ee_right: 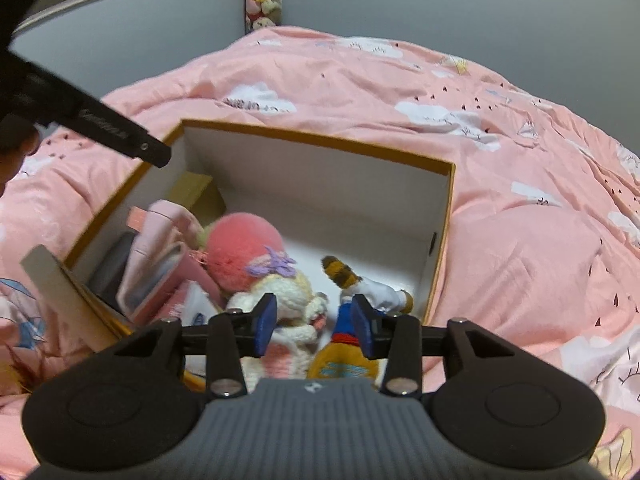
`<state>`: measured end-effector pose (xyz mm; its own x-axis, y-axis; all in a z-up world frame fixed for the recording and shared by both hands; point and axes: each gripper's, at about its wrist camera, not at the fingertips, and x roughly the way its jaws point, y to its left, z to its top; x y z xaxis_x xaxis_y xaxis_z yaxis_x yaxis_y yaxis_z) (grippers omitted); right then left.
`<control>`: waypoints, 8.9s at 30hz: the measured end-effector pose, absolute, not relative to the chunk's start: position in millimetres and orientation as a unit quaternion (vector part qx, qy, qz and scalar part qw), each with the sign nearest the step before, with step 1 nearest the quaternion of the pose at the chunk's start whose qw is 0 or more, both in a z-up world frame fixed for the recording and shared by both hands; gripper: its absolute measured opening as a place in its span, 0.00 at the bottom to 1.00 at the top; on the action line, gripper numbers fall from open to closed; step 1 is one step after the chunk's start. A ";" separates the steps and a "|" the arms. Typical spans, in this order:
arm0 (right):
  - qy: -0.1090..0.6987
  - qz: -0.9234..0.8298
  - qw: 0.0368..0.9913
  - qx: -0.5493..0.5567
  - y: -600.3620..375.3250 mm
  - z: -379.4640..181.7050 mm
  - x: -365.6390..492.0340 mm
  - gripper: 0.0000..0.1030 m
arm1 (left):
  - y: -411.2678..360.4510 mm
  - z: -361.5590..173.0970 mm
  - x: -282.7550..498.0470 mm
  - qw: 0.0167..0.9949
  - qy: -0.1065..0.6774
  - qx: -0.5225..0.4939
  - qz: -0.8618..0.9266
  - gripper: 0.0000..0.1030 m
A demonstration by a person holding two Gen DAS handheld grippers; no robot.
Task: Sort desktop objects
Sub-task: 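Open both grippers to release the gold box and duck keychain in the box, then move both grippers back toward the red feather ornament beside the white box, then close the right gripper on the red feather ornament, then lift the red feather ornament off the bedspread with the right gripper, then carry the feather ornament up and over the box rim with the right gripper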
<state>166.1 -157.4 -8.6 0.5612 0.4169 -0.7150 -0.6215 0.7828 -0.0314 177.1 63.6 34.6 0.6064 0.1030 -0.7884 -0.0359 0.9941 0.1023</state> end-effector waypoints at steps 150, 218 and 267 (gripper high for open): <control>0.480 0.542 0.680 -0.116 -44.3 -89.8 58.6 0.00 | 112.7 -12.5 29.9 0.860 0.490 -0.089 0.110 0.21; 0.417 0.436 0.783 -0.153 -152.7 -46.0 87.3 0.08 | 65.8 -27.9 52.5 0.903 0.425 -0.033 0.055 0.66; 0.327 0.424 0.839 -0.094 -56.3 1.1 225.0 0.08 | 109.6 68.7 57.3 0.937 0.311 -0.148 0.062 0.67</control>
